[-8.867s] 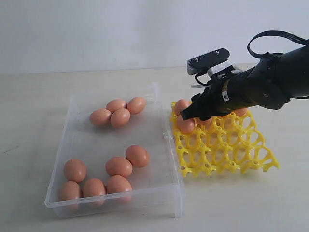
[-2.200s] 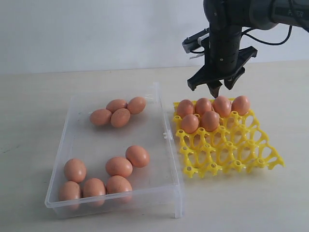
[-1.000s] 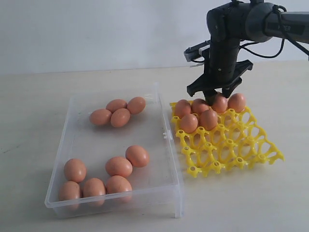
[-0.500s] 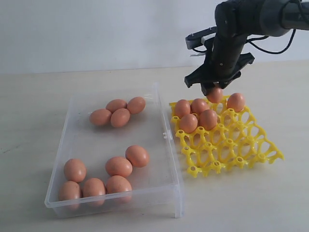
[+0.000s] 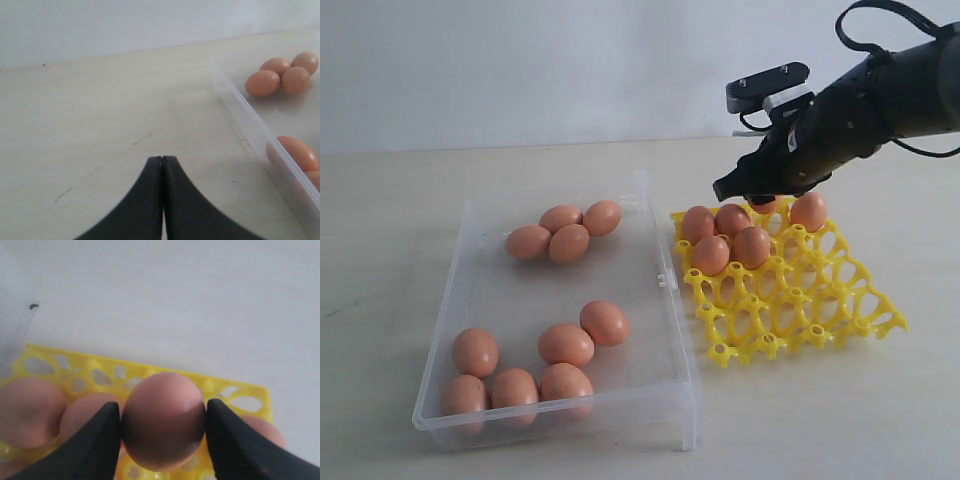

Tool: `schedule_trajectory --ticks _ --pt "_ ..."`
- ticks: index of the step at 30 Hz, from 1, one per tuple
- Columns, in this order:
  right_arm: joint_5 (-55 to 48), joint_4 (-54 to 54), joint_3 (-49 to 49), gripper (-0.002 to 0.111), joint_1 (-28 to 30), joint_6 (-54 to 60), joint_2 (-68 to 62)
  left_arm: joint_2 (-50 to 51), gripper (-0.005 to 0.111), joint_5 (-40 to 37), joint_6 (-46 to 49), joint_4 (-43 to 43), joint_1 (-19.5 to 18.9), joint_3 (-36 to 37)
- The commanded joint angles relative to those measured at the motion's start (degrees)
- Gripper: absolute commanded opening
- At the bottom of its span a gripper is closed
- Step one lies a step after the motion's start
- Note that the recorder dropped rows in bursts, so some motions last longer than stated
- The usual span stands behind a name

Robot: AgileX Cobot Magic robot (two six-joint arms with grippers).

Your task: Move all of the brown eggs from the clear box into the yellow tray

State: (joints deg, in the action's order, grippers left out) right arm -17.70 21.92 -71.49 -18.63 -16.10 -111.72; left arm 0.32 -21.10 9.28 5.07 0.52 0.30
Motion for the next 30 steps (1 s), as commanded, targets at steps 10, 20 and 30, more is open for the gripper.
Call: schedule_trajectory --ticks 10,20,30 --pt "4.2 5.5 1.4 0.0 0.6 -0.7 0.5 -0.3 0.0 0.4 -0.2 0.2 0.1 -0.3" --pt "4.2 9.1 1.4 0.0 1.3 -2.5 -1.0 -0.3 0.0 0.4 -0.2 0.2 0.1 -0.3" --pt "4.4 8.5 1.4 0.013 1.3 -2.4 -2.9 -0.3 0.0 0.4 -0.2 0.2 0.1 -0.3"
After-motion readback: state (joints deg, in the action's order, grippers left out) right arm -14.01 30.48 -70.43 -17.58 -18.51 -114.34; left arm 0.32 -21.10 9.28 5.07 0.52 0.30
